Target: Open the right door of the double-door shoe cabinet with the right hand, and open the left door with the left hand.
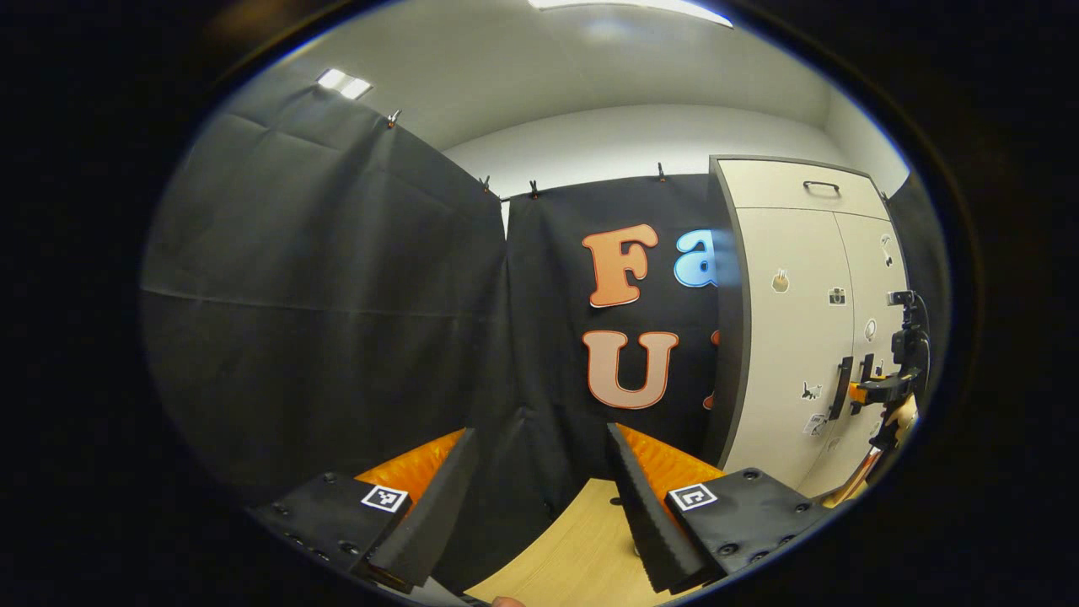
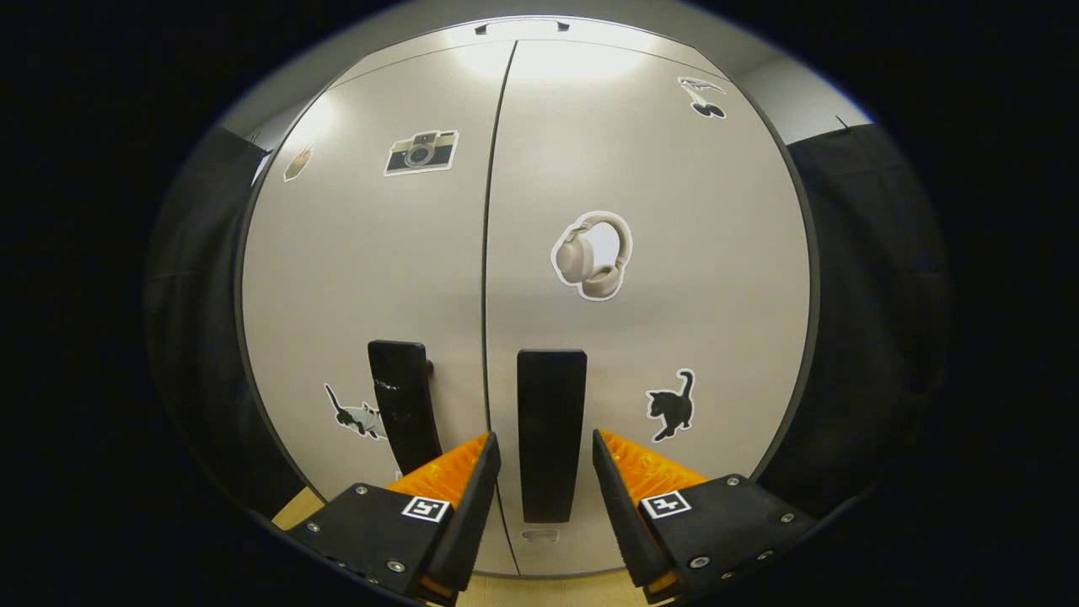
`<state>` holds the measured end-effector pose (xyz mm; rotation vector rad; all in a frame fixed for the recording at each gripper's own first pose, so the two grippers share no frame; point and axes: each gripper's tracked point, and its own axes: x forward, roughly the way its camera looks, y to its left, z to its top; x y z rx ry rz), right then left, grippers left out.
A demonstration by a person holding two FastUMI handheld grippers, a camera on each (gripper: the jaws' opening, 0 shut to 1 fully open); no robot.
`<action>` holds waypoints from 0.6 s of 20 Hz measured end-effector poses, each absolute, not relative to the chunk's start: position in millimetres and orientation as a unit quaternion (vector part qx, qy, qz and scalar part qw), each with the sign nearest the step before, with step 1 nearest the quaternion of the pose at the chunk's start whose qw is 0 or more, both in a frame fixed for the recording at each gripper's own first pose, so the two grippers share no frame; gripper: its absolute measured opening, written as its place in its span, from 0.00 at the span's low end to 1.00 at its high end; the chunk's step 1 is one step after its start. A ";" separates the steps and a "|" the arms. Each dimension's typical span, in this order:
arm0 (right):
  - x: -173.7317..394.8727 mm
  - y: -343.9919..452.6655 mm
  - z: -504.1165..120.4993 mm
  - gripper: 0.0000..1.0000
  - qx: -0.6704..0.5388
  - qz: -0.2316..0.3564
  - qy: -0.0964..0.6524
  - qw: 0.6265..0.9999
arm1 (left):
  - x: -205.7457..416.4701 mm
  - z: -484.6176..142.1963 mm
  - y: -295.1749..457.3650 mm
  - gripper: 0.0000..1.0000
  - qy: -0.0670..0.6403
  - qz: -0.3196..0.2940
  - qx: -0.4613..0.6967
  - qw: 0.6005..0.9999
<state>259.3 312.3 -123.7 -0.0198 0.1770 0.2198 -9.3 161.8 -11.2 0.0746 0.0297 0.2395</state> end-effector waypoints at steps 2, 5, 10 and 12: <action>261.7 312.3 -126.0 0.66 -0.008 0.108 0.092 0.990 | -7.6 -12.3 162.9 0.96 0.016 0.119 0.036 0.992; 264.5 312.5 -128.8 0.58 -0.002 0.109 0.096 0.989 | -10.1 -11.8 166.8 0.97 0.016 0.122 0.036 0.992; 265.3 310.4 -137.1 0.41 0.023 0.108 0.110 0.988 | -21.2 -10.0 172.9 0.96 0.016 0.127 0.032 0.991; 265.1 309.5 -137.5 0.34 0.027 0.112 0.106 0.988 | -24.8 -8.2 172.6 0.96 0.016 0.127 0.028 0.991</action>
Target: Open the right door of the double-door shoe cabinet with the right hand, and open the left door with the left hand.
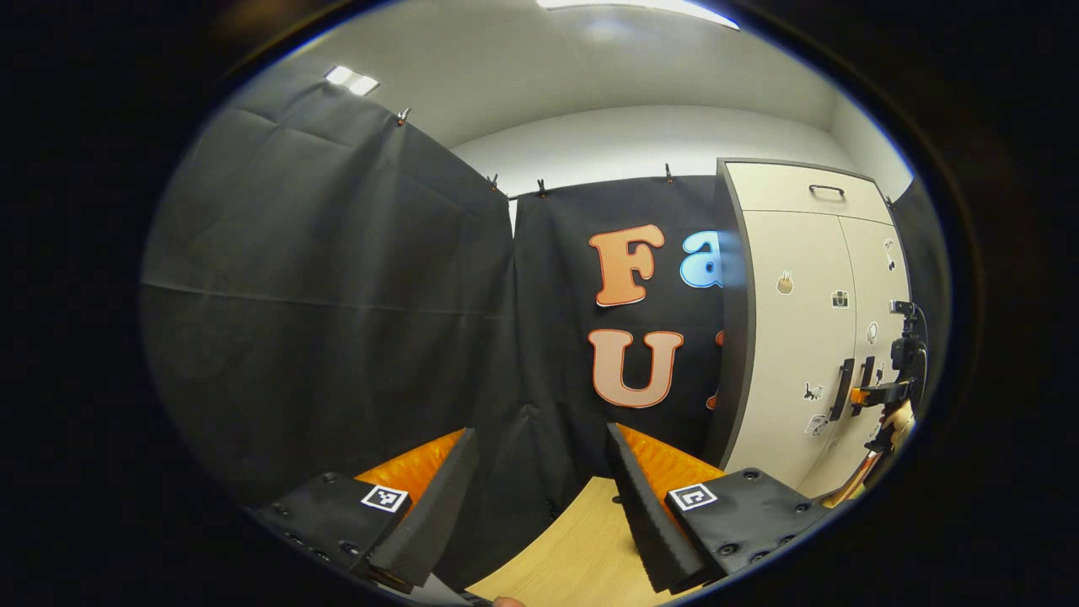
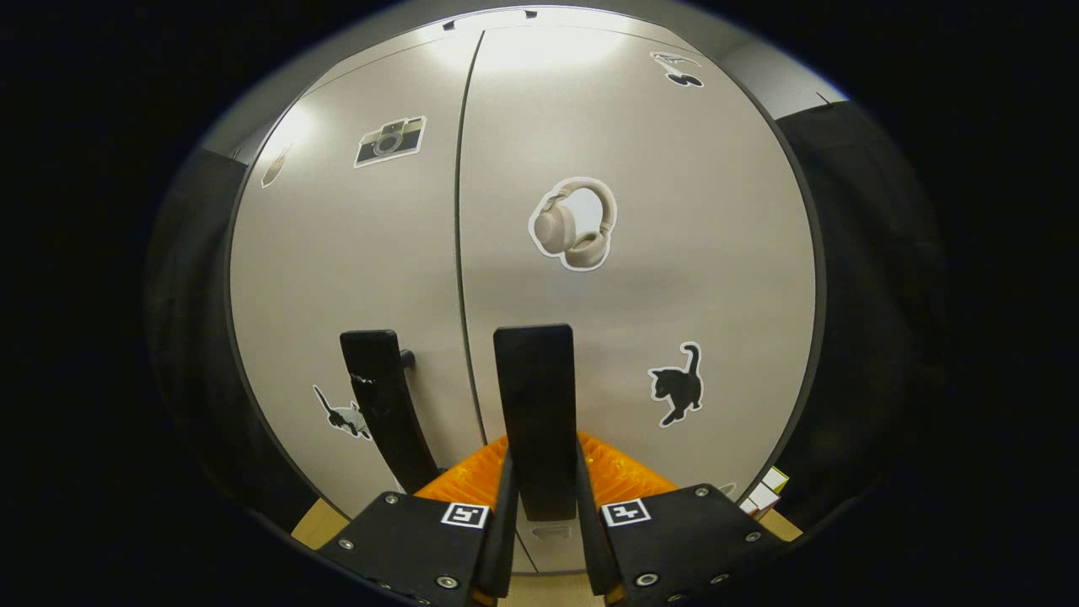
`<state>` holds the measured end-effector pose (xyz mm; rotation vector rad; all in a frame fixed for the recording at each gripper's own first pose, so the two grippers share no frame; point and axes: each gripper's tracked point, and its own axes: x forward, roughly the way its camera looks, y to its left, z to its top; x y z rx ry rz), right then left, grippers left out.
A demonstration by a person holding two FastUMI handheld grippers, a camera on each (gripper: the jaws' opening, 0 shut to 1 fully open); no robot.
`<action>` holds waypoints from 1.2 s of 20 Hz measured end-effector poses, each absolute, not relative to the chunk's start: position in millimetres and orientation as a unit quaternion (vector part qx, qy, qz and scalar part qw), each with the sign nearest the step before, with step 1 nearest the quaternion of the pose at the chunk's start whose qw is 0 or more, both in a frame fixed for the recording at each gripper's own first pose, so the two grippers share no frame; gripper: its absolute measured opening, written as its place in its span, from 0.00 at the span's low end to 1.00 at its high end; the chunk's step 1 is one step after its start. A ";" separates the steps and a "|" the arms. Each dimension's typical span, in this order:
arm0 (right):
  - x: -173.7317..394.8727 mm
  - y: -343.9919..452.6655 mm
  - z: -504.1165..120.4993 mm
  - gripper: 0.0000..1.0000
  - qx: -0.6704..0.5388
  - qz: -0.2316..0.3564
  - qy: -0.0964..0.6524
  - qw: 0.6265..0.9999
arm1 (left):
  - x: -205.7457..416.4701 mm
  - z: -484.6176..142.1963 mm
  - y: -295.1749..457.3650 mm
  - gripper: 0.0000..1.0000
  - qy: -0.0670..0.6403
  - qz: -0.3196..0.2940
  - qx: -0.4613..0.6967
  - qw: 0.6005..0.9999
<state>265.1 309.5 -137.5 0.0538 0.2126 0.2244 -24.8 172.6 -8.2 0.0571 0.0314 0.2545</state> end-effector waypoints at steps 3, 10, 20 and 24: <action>262.6 307.6 -138.2 0.23 0.023 0.105 0.110 0.988 | -37.3 -5.6 166.8 0.96 0.012 0.120 0.024 0.992; 225.3 288.8 -133.3 0.05 0.027 0.126 0.114 0.985 | -66.6 -0.3 163.1 0.96 0.012 0.119 0.013 0.993; 199.1 260.6 -126.7 0.04 0.008 0.139 0.106 0.985 | -89.3 6.2 126.0 0.96 0.010 0.099 0.010 0.995; 192.2 250.7 -125.3 0.04 0.010 0.141 0.104 0.984 | -87.1 4.5 105.7 0.96 0.012 0.089 0.007 0.996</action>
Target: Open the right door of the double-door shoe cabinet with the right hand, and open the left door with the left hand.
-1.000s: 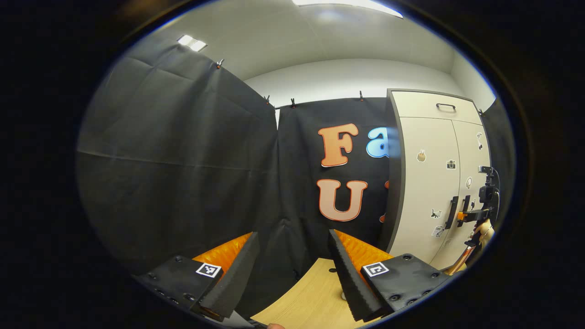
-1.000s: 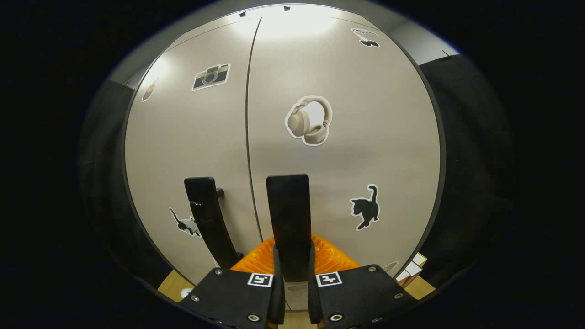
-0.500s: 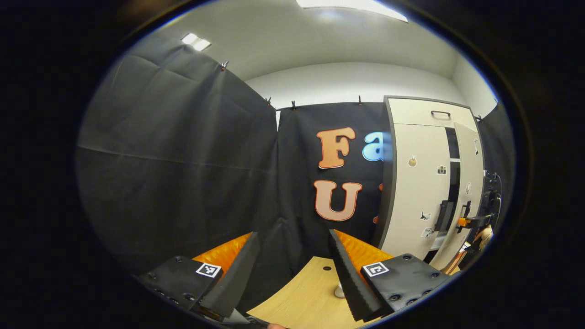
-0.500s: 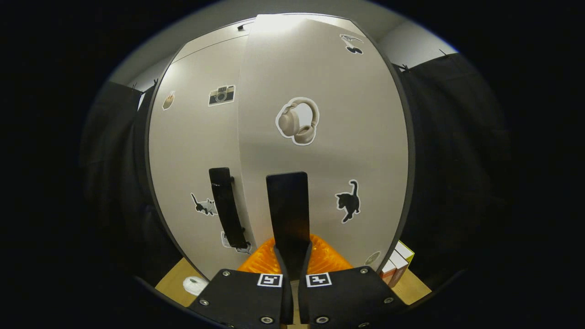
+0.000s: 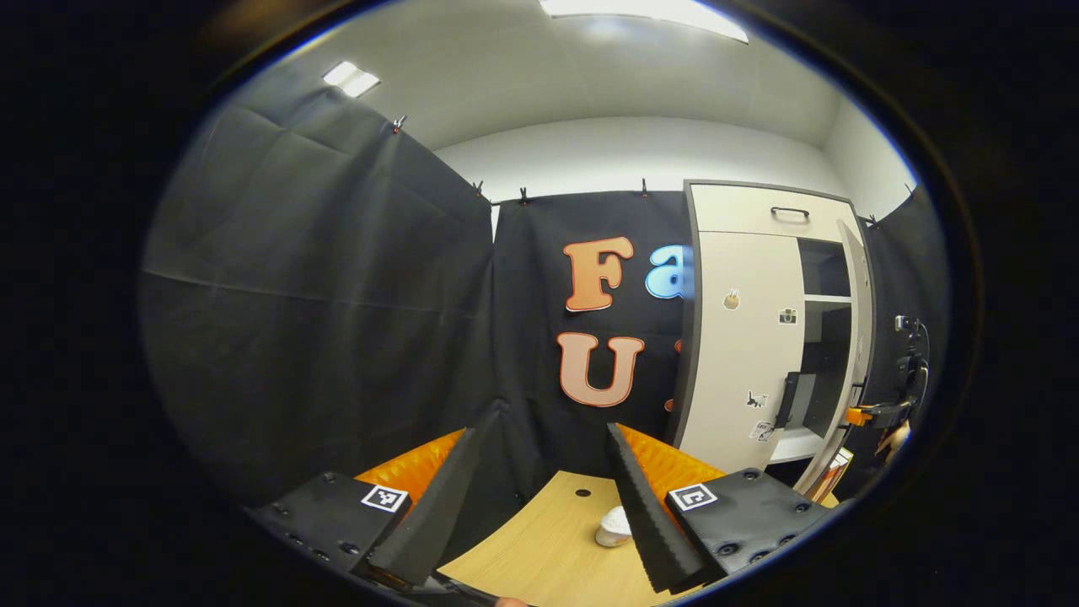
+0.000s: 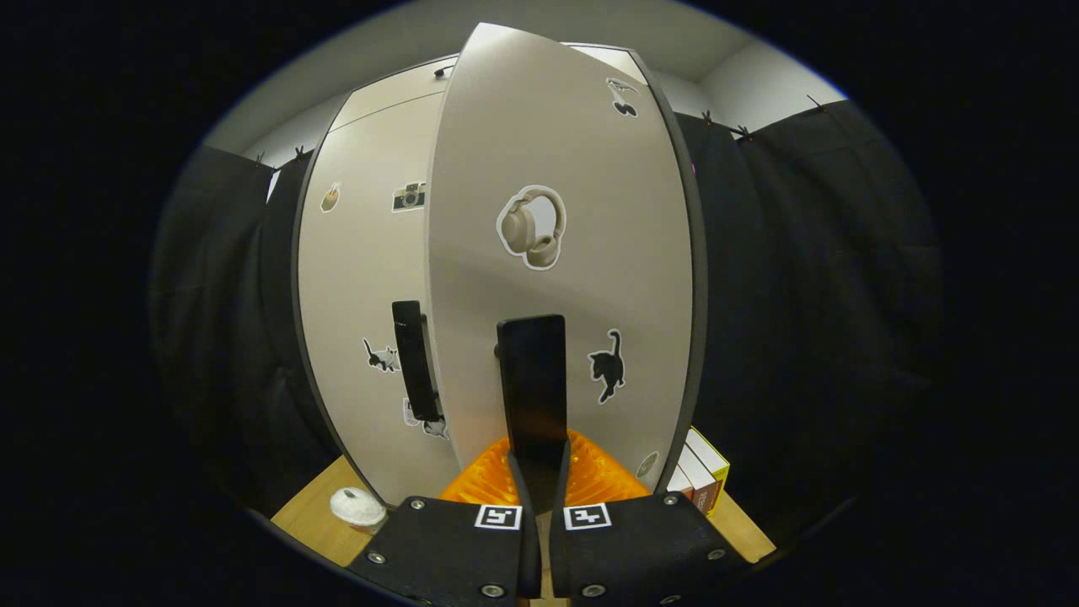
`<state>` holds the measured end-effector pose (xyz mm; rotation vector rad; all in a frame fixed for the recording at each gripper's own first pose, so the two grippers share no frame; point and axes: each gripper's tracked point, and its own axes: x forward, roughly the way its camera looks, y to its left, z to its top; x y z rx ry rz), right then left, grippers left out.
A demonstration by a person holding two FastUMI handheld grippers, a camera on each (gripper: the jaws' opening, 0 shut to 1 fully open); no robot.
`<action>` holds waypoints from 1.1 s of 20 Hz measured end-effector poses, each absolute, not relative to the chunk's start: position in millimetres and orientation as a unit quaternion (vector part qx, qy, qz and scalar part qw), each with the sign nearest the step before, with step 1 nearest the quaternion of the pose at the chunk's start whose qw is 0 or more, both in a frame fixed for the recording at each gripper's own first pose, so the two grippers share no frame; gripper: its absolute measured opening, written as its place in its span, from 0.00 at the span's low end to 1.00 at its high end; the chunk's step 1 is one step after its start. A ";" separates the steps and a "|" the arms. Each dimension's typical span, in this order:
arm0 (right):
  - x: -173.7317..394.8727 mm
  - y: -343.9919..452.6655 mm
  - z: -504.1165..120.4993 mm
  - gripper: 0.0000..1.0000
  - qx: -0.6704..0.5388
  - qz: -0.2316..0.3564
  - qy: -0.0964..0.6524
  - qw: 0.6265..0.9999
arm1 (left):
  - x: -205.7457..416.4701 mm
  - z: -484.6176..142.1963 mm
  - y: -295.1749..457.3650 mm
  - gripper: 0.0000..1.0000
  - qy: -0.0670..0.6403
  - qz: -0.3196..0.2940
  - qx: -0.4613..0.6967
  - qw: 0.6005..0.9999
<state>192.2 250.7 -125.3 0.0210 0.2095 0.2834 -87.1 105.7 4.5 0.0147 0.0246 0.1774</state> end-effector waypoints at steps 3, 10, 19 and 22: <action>188.7 239.6 -124.4 0.04 0.007 0.137 0.100 0.985 | -83.5 5.8 89.0 0.96 0.011 0.079 0.012 0.997; 183.8 213.2 -122.2 0.01 -0.001 0.120 0.102 0.988 | -76.1 10.0 36.7 0.96 0.005 0.044 0.013 0.999; 184.3 186.1 -121.6 0.00 -0.006 0.081 0.103 0.991 | -77.2 2.7 -9.9 0.96 0.013 0.018 0.009 1.000; 186.5 178.7 -120.8 0.00 -0.008 0.075 0.100 0.992 | -78.5 0.0 -21.3 0.97 0.017 0.016 0.014 1.000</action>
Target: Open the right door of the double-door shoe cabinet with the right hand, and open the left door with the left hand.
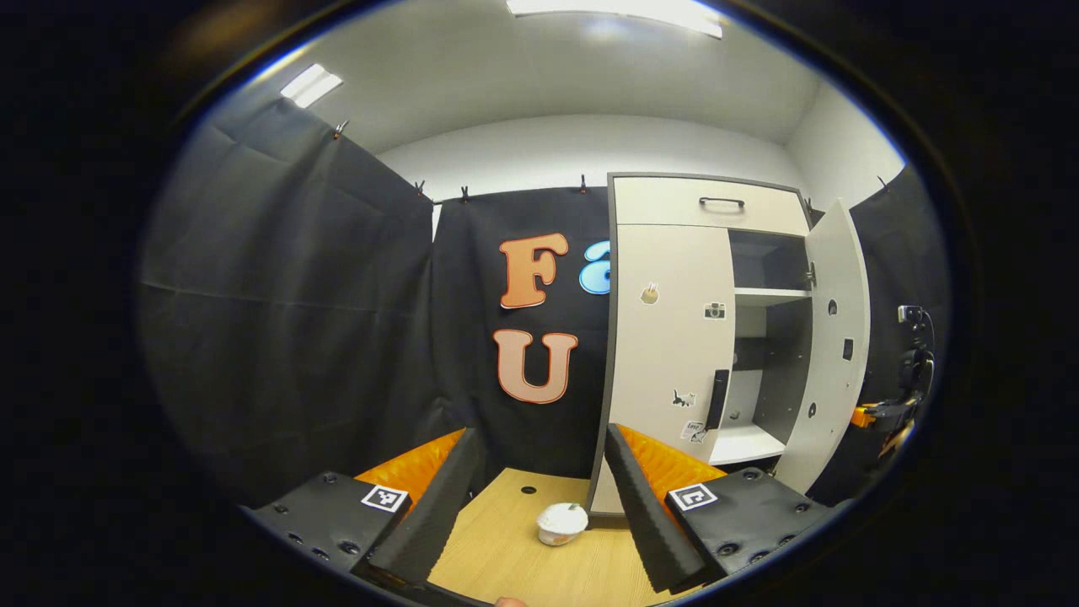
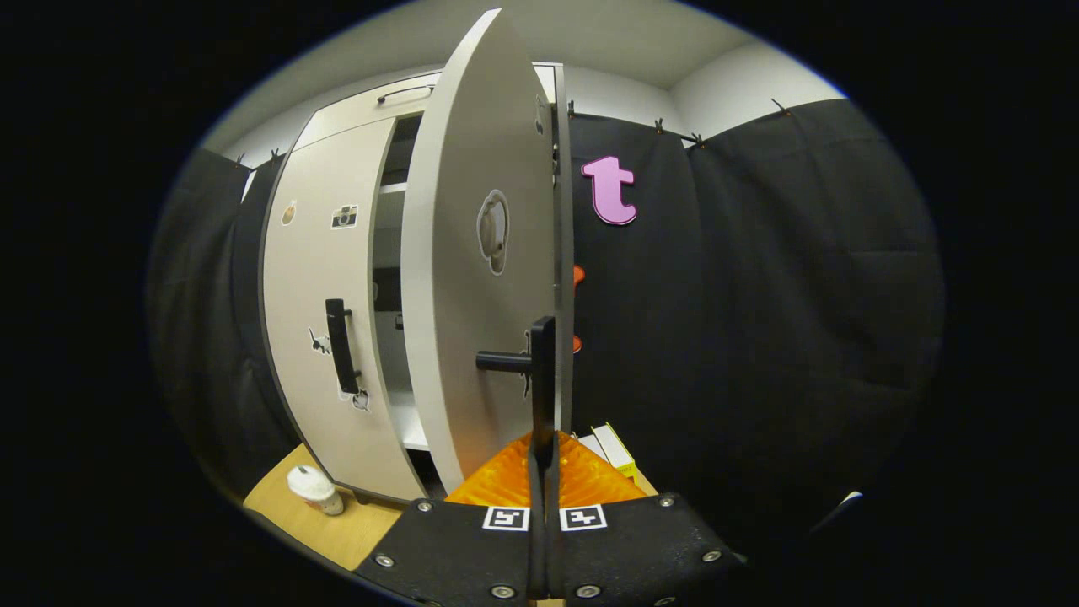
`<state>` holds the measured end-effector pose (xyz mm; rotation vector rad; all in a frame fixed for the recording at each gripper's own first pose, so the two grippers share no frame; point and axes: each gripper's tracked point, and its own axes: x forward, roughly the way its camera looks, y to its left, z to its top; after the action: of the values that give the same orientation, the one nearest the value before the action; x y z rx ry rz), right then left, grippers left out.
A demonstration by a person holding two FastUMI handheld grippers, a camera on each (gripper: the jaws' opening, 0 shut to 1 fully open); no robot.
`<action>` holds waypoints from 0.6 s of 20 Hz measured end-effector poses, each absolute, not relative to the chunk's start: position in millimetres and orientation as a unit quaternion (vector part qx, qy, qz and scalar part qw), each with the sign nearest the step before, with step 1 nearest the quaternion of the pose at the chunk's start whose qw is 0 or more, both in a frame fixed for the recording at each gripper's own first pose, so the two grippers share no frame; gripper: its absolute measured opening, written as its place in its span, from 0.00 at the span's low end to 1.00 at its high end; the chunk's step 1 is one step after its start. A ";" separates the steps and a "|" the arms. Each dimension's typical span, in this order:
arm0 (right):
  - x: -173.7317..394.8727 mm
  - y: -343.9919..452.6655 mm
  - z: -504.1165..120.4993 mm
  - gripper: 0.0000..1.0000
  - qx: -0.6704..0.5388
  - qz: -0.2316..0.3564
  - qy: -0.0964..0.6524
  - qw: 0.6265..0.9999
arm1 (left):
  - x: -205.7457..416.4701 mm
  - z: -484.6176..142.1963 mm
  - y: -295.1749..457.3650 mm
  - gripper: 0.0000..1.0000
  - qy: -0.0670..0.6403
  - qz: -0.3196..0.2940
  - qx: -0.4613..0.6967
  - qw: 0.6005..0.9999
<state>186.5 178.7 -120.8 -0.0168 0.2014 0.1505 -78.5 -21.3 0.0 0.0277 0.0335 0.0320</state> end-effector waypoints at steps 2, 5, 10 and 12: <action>187.5 176.8 -120.8 0.00 -0.006 0.075 0.101 0.992 | -77.7 -1.0 -29.8 0.96 0.019 0.014 0.015 1.000; 185.8 172.3 -120.2 0.00 -0.008 0.079 0.100 0.992 | -75.5 -2.1 -44.4 0.96 0.019 0.010 0.016 1.000; 181.1 158.9 -117.8 0.04 -0.001 0.080 0.096 0.992 | -65.5 -7.9 -83.0 0.96 0.022 -0.008 0.015 1.000; 181.1 157.9 -109.4 0.00 0.007 0.086 0.078 0.993 | -56.9 -11.9 -101.2 0.96 0.023 -0.018 0.014 0.999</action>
<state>181.1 157.9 -109.4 0.0145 0.1562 0.1727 -56.9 -101.2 -11.9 0.0278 0.0470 -0.0359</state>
